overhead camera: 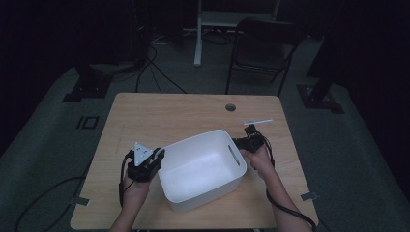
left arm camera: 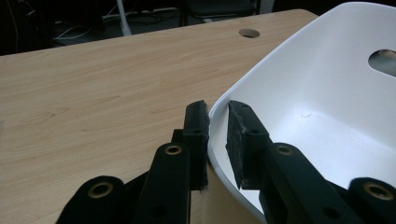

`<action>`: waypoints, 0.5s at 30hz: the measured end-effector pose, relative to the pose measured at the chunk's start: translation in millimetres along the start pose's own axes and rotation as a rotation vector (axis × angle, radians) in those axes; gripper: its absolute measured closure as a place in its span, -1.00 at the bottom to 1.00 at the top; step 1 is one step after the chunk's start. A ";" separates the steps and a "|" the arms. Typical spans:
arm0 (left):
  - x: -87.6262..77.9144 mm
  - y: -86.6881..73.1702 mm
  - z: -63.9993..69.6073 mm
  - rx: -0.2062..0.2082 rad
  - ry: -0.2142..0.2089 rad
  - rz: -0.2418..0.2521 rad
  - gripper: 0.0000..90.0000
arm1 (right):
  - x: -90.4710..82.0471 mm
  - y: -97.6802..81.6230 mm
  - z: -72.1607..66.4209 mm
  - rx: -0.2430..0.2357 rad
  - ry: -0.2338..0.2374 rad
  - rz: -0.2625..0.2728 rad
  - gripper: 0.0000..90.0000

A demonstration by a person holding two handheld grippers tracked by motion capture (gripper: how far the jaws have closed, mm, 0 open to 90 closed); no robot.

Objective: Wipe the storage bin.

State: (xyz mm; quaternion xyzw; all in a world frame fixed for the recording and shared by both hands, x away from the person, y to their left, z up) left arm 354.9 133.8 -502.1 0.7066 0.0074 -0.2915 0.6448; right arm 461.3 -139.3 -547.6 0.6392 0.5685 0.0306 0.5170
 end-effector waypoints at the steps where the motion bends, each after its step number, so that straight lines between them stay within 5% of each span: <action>1: -0.3 -0.1 0.1 -0.002 0.002 0.005 0.73 | 4.1 -5.4 3.6 0.016 0.003 -0.008 0.85; 7: -0.7 -0.4 -0.2 0.000 0.001 0.004 0.73 | 24.7 -30.2 20.2 0.062 -0.018 -0.064 0.85; 15: -0.9 -0.5 -1.0 0.007 -0.037 0.006 0.72 | 13.5 -22.5 18.4 0.064 -0.005 0.007 0.85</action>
Point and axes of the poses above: each handheld gripper's, and its own axes: x roughly forward along the jaws, y roughly out of its top, z roughly to its right, the point moved 9 cm from there along x, roughly forward along the jaws, and after that the axes turned 2 degrees about z, right-handed, at the moved point
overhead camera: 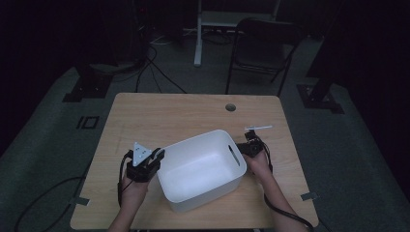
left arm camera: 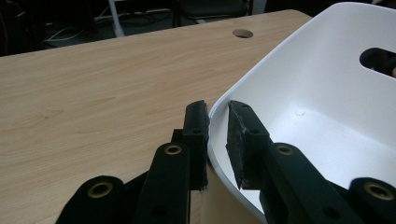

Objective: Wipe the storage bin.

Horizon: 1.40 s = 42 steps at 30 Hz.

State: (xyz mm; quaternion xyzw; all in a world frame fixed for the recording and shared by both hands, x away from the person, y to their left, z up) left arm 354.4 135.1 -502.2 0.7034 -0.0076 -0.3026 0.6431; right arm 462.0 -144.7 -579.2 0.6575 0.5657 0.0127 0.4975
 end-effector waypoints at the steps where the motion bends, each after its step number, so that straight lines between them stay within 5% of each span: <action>1: 0.0 0.0 0.0 0.000 0.000 0.000 0.72 | -5.1 2.8 -1.1 -0.004 -0.001 0.015 0.85; 7: -0.8 -0.1 -0.8 -0.019 -0.072 0.006 0.66 | -44.4 11.6 -8.8 -0.016 0.011 0.095 0.85; 10: -2.3 -0.5 2.8 -0.049 -0.121 0.011 0.44 | -60.6 9.2 -9.8 -0.023 0.012 0.120 0.85; 21: -6.9 19.9 -10.2 -0.037 -0.183 0.047 -0.02 | -106.4 -6.6 -16.6 -0.017 0.026 0.186 0.84; 26: -1.2 18.3 -9.0 -0.021 -0.263 0.034 0.00 | -118.8 -16.8 -16.8 -0.014 0.018 0.212 0.85; 31: 7.4 15.2 -4.5 -0.008 -0.288 0.019 0.09 | -121.2 -26.7 -14.3 -0.003 0.010 0.208 0.84; 37: 14.4 10.0 -2.2 0.017 -0.247 -0.013 0.61 | -120.0 -30.7 -12.7 0.003 0.006 0.208 0.84; 42: 13.0 9.7 -3.6 -0.007 -0.219 -0.014 0.72 | -119.3 -31.9 -11.5 0.010 0.010 0.213 0.84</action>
Point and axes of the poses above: each handheld gripper's, and its own axes: x roughly forward along the jaws, y roughly out of its top, z roughly to its right, the point moved 9 cm from there along x, roughly forward along the jaws, and after that the axes turned 2 degrees about z, right-handed, at the moved point
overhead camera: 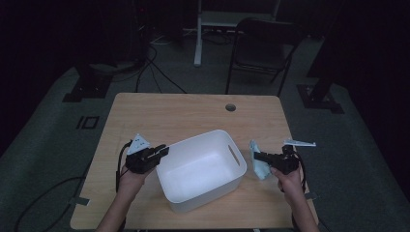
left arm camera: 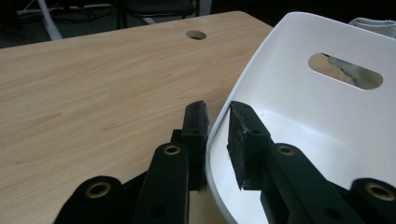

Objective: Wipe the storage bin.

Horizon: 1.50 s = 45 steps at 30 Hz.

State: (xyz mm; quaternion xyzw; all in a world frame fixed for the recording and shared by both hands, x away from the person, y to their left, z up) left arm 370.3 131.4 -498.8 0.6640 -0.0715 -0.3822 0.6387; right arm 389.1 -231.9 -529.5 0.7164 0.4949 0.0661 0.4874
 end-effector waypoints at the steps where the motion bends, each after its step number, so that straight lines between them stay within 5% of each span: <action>1: -0.6 -0.3 0.7 -0.003 0.012 0.000 0.72 | 0.3 -0.3 0.9 0.002 -0.002 0.001 0.84; 12: -13.3 -9.1 12.5 -0.019 0.121 0.014 0.87 | 1.9 -2.2 1.6 0.016 0.008 0.021 0.84; 21: -4.6 -2.2 11.1 -0.044 0.005 0.048 0.63 | 5.2 -5.6 1.1 0.026 0.026 0.020 0.85; 31: -1.9 -2.8 10.9 -0.044 0.071 0.015 0.92 | 10.6 1.6 -5.2 0.008 0.039 0.041 0.84; 35: -3.6 -4.5 15.0 -0.002 0.088 0.013 0.95 | 12.5 9.9 -18.2 -0.021 0.064 0.068 0.85; 41: -2.0 -5.0 15.2 0.038 0.052 0.017 0.94 | 20.8 18.4 -29.6 -0.058 0.096 0.092 0.84; 45: -1.1 -6.1 15.2 0.070 0.029 0.006 0.94 | 30.1 17.0 -27.0 -0.061 0.055 0.077 0.84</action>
Point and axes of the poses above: each handheld gripper's, and its own axes: x roughly forward along the jaws, y roughly out of its top, z roughly to its right, the point moved 9 cm from there along x, roughly forward along the jaws, and after that the axes turned 2 degrees about z, right-handed, at the moved point
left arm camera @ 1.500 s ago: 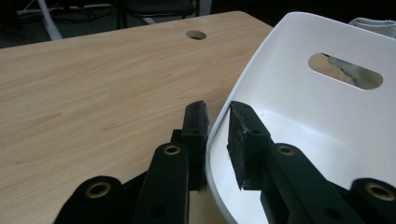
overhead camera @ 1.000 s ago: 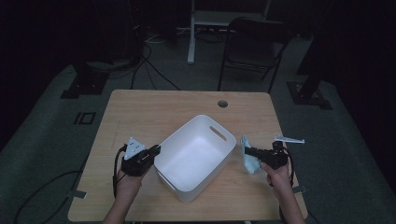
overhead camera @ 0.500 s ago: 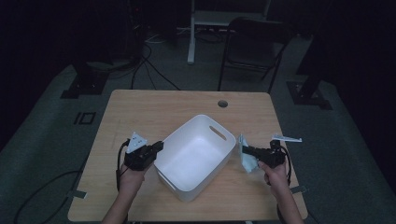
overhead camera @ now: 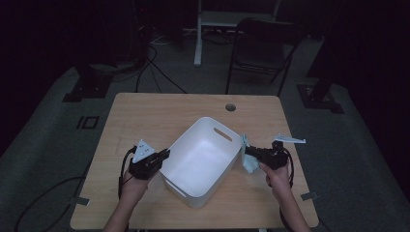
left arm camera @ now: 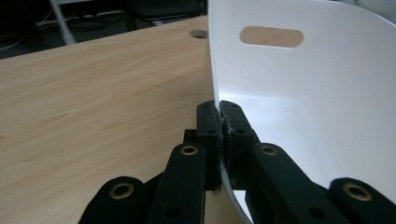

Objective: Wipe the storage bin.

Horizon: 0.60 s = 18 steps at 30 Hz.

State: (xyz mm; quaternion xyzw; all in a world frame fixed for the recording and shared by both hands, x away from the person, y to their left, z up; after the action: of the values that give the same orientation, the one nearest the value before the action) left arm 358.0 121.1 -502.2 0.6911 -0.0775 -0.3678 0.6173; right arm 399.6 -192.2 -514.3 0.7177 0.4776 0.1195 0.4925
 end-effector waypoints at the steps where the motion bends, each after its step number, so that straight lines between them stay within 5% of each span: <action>1: 0.3 -0.3 0.2 0.005 0.003 0.000 0.94 | 2.6 -1.1 0.6 -0.010 -0.018 -0.009 0.84; 10: 1.9 -0.7 1.0 0.001 0.011 0.002 0.94 | 13.3 -17.1 9.5 -0.010 -0.093 -0.091 0.85; 14: 1.7 -1.0 1.0 -0.007 0.012 0.006 0.94 | 20.6 -35.4 20.6 0.034 -0.115 -0.156 0.85; 18: 1.3 -1.2 1.5 -0.010 0.019 0.007 0.94 | 28.5 -52.9 29.9 0.030 -0.156 -0.237 0.85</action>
State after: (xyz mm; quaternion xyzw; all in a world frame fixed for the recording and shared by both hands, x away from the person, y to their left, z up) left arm 357.6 119.5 -503.7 0.6913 -0.0724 -0.3593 0.6227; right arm 403.5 -183.9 -580.8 0.6705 0.5210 -0.0027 0.5281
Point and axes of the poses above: each handheld gripper's, and its own axes: x roughly forward along the jaws, y roughly out of its top, z roughly to its right, the point moved 9 cm from there along x, roughly forward along the jaws, and after that the axes turned 2 degrees about z, right-handed, at the moved point
